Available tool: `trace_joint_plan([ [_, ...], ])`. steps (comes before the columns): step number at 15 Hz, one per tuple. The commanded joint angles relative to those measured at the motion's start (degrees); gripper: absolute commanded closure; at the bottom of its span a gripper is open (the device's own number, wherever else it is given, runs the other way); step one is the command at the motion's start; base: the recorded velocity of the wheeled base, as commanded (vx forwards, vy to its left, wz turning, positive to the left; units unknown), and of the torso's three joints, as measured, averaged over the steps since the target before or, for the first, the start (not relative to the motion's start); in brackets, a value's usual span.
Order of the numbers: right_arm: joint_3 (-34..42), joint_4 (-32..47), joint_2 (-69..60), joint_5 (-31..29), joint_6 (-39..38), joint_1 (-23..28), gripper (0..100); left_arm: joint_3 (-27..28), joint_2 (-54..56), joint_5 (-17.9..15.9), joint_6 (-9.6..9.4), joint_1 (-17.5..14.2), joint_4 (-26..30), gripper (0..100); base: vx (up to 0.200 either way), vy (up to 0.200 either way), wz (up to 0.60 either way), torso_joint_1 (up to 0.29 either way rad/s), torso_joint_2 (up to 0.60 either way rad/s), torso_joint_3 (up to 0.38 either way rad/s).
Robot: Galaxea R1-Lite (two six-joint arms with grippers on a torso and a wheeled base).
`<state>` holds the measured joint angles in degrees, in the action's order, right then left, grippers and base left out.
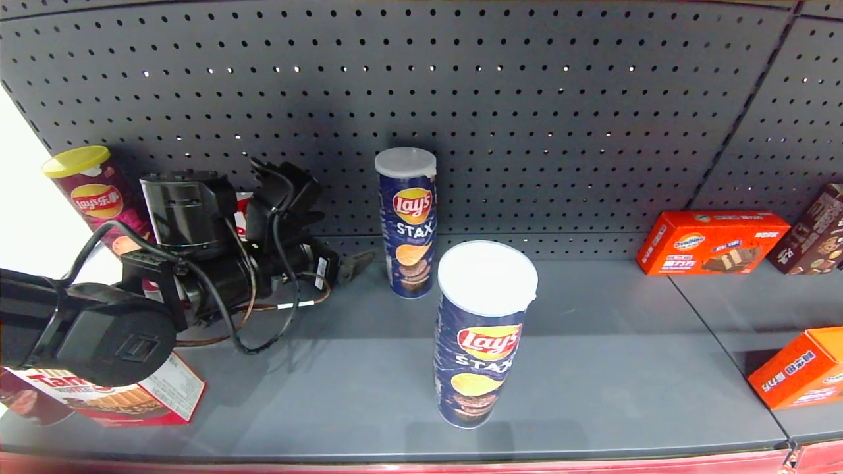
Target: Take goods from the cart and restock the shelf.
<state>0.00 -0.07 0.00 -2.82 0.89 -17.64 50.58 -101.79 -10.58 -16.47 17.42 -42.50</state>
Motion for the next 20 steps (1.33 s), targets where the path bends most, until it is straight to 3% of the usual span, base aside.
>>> trace_joint_plan([
  [1,0.0,0.0,0.0,0.0,0.1,0.0,0,0.7,-0.4,0.4,-0.76,0.2,0.2,0,0.0,0.0,0.0,0.0,0.0,0.0],
  [3,0.0,0.0,0.0,0.0,0.1,0.0,0,1.9,-1.3,1.7,-2.87,0.2,2.0,0,0.0,0.0,0.0,0.0,0.0,0.0],
  [5,0.0,0.0,0.0,0.0,0.0,0.0,0,3.3,-2.1,3.6,-3.66,0.2,2.9,0,0.0,0.0,0.0,0.0,0.0,0.0],
  [9,0.0,0.0,0.0,0.0,0.1,0.0,0,5.4,-3.9,6.6,-3.83,1.3,2.9,0,0.0,0.0,0.0,0.0,0.0,0.0],
  [20,0.0,0.0,0.0,0.0,0.0,0.0,0,5.7,-4.8,6.8,-3.75,4.6,2.5,0,0.0,0.0,0.0,0.0,0.0,0.0],
])
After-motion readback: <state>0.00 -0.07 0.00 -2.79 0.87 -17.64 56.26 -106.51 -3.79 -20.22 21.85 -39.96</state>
